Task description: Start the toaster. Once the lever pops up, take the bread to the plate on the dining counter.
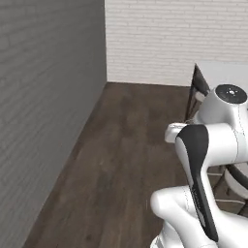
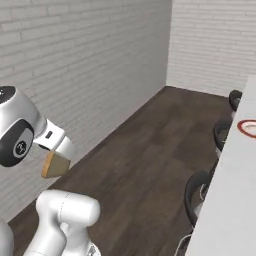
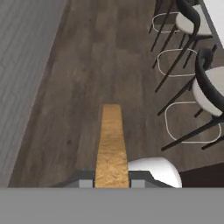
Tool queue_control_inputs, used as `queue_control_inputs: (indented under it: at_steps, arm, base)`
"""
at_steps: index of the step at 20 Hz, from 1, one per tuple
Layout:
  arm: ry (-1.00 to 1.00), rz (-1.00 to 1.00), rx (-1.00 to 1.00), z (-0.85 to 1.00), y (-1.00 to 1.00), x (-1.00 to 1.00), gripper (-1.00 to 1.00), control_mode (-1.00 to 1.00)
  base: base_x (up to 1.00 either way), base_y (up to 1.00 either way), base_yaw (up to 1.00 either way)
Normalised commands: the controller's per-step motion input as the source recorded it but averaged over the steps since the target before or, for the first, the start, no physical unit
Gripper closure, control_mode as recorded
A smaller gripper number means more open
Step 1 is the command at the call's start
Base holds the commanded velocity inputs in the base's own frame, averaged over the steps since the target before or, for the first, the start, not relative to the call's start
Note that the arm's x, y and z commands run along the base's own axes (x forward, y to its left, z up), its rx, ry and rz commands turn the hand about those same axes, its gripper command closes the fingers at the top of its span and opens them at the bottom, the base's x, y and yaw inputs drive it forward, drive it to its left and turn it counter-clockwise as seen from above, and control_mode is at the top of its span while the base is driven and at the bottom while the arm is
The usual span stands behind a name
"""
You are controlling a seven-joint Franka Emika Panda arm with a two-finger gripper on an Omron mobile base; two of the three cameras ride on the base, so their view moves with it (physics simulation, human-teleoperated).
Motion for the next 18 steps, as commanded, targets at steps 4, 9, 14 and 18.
queue_control_inputs:
  at_steps: [4, 9, 14, 18]
  arm:
    - [0.0, 0.0, 0.0, 0.0, 0.0, 0.0, 1.0, 1.0]
    - [0.0, 0.0, 0.0, 0.0, 0.0, 0.0, 1.0, 1.0]
    - [0.0, 0.0, 0.0, 0.0, 0.0, 0.0, 1.0, 1.0]
    - [0.0, 0.0, 0.0, 0.0, 0.0, 0.0, 1.0, 1.0]
  base:
    - [0.76, 0.08, -0.58]
    - [0.46, 0.42, -0.61]
    - [0.35, 0.59, -0.61]
    - [0.25, 0.68, -0.59]
